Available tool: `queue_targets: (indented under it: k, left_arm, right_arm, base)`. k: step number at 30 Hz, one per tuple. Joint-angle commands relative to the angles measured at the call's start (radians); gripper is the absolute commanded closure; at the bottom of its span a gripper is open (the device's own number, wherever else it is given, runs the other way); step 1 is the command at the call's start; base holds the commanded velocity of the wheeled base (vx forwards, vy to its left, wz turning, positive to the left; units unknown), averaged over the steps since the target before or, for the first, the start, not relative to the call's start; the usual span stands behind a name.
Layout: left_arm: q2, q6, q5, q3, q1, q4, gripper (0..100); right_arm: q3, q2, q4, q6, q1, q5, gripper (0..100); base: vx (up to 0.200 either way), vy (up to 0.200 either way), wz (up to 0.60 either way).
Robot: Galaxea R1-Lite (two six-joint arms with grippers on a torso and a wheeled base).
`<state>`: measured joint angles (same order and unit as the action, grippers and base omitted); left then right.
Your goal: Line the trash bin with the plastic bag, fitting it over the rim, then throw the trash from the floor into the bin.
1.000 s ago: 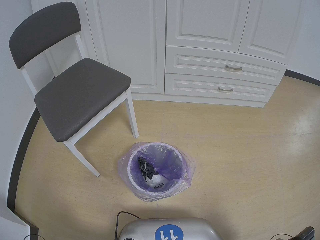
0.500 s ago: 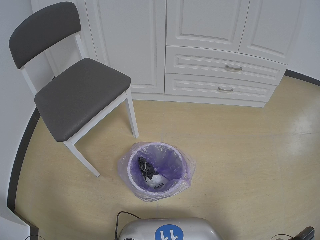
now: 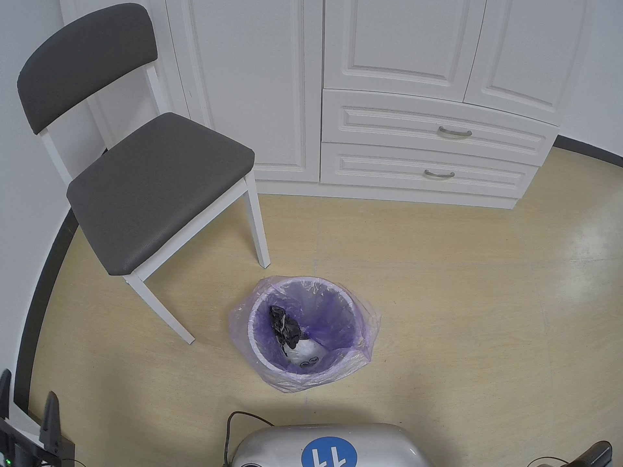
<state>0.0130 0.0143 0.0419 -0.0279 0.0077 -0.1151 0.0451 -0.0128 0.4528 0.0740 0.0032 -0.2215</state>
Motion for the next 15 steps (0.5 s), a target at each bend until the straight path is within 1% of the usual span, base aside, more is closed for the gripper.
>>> queue_targets:
  k: [1,4,5,6,7,9,12,14,15]
  left_arm:
    - [-0.013,-0.028,0.004,0.026,0.0,0.057,0]
    - [-0.013,-0.042,0.001,0.028,0.0,0.072,0]
    - [-0.013,-0.057,-0.024,0.026,0.0,0.094,0]
    - [-0.013,-0.059,-0.03,0.022,-0.002,0.107,0]
    - [-0.013,-0.059,-0.03,0.022,-0.002,0.107,0]
    - [-0.013,-0.043,-0.039,0.028,-0.005,0.118,0]
    - [-0.013,-0.022,-0.039,0.028,-0.005,0.118,0]
    - [-0.013,-0.022,-0.039,0.028,-0.005,0.118,0]
    - [-0.013,-0.027,-0.039,0.028,-0.005,0.117,0]
  right_arm:
    - [-0.045,0.013,-0.059,0.009,0.0,0.008,0]
    - [-0.045,0.013,-0.094,0.009,0.0,0.008,0]
    - [-0.045,0.013,-0.154,0.004,0.0,0.008,0]
    - [-0.045,0.013,-0.183,0.004,0.0,0.008,0]
    - [-0.045,0.013,-0.183,0.004,0.0,0.008,0]
    - [-0.045,0.013,-0.249,0.006,-0.002,0.004,0]
    - [-0.045,0.013,-0.296,0.004,-0.002,0.001,0]
    - [-0.045,0.013,-0.327,0.004,-0.002,0.001,0]
    - [-0.045,0.013,-0.367,0.003,-0.002,-0.002,0]
  base:
    - [0.0,0.0,0.0]
    - [0.0,0.0,0.0]
    - [0.0,0.0,0.0]
    - [0.0,0.0,0.0]
    - [0.0,0.0,0.0]
    - [0.0,0.0,0.0]
    - [0.0,0.0,0.0]
    - [0.0,0.0,0.0]
    - [0.0,0.0,0.0]
